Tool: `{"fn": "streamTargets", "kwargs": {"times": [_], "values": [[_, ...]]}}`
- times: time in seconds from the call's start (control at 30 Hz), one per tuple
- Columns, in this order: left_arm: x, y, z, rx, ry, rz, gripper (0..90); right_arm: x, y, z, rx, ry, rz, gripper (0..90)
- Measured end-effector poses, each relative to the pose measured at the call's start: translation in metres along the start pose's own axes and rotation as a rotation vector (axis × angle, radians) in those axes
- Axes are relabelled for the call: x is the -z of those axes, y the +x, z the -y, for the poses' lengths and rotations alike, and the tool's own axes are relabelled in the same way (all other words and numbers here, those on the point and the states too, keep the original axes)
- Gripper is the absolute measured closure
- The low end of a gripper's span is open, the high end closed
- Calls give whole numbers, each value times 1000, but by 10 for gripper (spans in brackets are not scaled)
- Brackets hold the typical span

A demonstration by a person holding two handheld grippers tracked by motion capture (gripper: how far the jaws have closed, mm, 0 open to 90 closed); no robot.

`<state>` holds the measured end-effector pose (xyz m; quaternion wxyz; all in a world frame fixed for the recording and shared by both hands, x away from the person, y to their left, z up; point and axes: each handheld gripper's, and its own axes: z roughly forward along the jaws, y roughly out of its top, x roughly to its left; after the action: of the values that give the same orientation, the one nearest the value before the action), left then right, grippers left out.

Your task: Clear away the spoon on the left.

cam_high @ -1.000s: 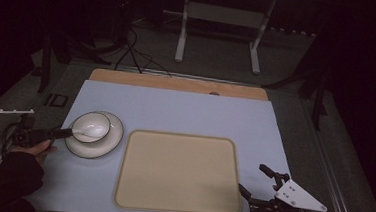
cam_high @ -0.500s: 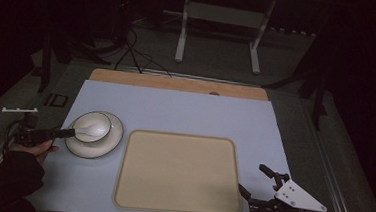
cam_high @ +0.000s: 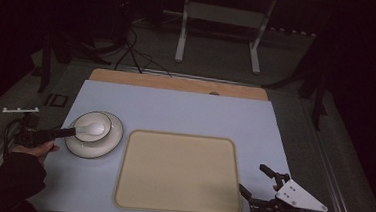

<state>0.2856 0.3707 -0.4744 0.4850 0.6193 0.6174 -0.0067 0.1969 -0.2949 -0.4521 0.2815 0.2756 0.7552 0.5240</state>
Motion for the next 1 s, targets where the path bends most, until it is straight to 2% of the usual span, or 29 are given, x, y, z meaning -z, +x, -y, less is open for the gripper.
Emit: {"fn": "streamTargets", "kwargs": {"times": [0.3, 0.37, 0.47, 0.67, 1.0], "values": [[15, -14, 0, -32, -33, -20, 853, 0, 0, 0, -1, -1, -3, 137], [19, -17, 0, -44, -38, -12, 853, 0, 0, 0, -2, -2, -3, 137], [22, -22, 0, -62, -40, -27, 853, 0, 0, 0, -2, -2, -4, 137], [30, -35, 0, -106, -57, -32, 853, 0, 0, 0, -1, 1, -4, 137], [42, -57, -4, -153, -77, -40, 854, 0, 0, 0, -4, -2, -4, 137]]}}
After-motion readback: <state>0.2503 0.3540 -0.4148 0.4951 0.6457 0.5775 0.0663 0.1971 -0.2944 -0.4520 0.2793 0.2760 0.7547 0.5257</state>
